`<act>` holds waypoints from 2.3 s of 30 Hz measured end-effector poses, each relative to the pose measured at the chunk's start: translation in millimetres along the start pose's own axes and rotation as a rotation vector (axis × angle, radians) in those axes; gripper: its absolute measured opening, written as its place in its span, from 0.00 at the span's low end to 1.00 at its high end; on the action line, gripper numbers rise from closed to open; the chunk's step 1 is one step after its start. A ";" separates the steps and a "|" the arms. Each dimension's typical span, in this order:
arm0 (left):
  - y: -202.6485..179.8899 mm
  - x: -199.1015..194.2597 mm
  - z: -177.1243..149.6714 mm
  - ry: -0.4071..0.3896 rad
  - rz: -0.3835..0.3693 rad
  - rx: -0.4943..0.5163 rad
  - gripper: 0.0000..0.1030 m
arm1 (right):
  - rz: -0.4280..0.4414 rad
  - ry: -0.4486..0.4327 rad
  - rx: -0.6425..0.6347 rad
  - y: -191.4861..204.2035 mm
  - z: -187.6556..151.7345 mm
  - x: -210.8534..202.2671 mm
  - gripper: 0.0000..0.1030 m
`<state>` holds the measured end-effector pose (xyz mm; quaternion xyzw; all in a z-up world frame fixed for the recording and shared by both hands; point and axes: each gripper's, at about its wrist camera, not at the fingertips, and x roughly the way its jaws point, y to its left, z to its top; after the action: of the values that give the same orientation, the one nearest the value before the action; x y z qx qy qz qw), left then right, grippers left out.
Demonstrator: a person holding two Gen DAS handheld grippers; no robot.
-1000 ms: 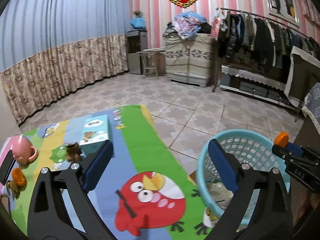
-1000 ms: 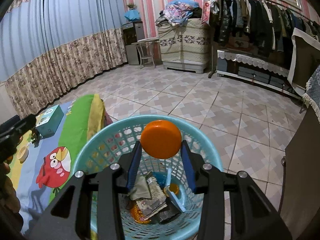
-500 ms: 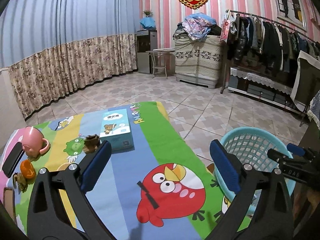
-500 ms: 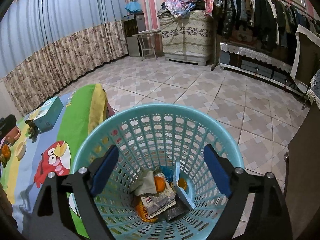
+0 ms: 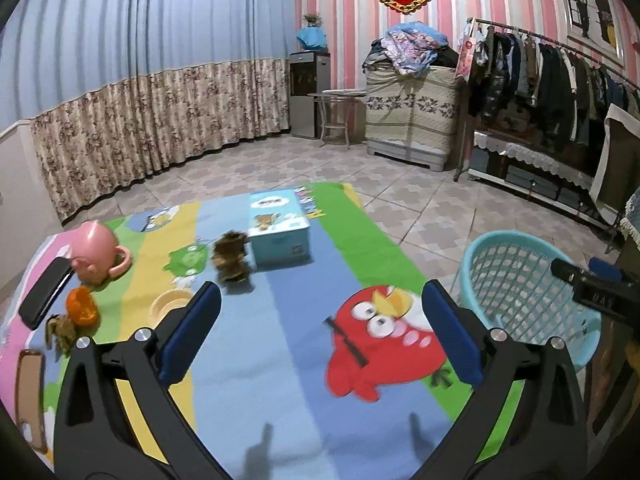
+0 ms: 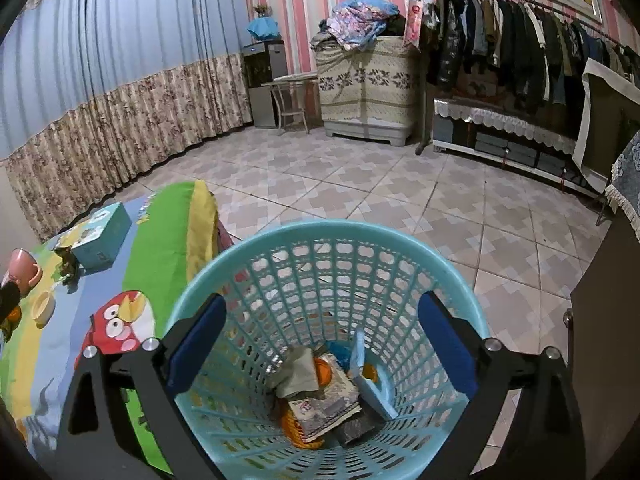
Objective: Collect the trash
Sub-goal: 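Move both tools back from the basket over the play mat, then grasp the brown crumpled cloth with the left tool, then grasp the cream bowl rim with the right tool while the left holds the brown cloth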
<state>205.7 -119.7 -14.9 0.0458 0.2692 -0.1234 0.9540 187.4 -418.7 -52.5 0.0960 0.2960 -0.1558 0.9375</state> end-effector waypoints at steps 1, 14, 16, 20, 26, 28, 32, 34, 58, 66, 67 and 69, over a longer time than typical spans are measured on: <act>5.7 -2.8 -3.6 0.004 0.005 -0.005 0.94 | 0.001 -0.008 -0.011 5.3 0.0 -2.4 0.92; 86.5 -37.4 -37.1 0.038 0.110 -0.082 0.94 | 0.083 -0.070 -0.121 74.3 -15.0 -34.8 0.93; 98.8 -40.2 -42.6 0.041 0.133 -0.092 0.94 | 0.091 -0.075 -0.142 84.1 -19.1 -38.0 0.94; 131.2 -43.1 -50.4 0.049 0.181 -0.118 0.94 | 0.126 -0.059 -0.152 98.4 -26.7 -38.3 0.95; 193.4 -43.1 -52.9 0.049 0.251 -0.174 0.94 | 0.132 -0.024 -0.190 119.4 -38.4 -34.8 0.95; 221.3 -38.3 -53.8 0.066 0.261 -0.202 0.94 | 0.130 -0.020 -0.214 125.3 -40.0 -35.0 0.95; 261.7 -25.4 -58.8 0.109 0.270 -0.239 0.94 | 0.156 0.009 -0.228 134.0 -43.2 -33.6 0.95; 275.5 -18.1 -60.7 0.134 0.264 -0.246 0.93 | 0.165 0.019 -0.225 139.8 -42.3 -32.7 0.95; 300.6 5.1 -69.9 0.106 0.223 -0.303 0.40 | 0.290 0.109 -0.351 282.5 -53.1 -0.1 0.95; 307.4 -12.2 -67.7 0.013 0.275 -0.337 0.40 | 0.324 0.158 -0.449 345.2 -56.2 18.1 0.95; 307.6 -12.3 -67.5 0.012 0.274 -0.336 0.40 | 0.324 0.165 -0.465 352.4 -57.4 21.2 0.95; 307.3 -11.8 -67.8 0.017 0.271 -0.338 0.40 | 0.326 0.185 -0.487 363.7 -58.9 28.9 0.95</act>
<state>241.9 189.9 -59.9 -0.0781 0.2855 0.0532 0.9537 305.8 -70.1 -85.0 -0.0717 0.3897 0.0816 0.9145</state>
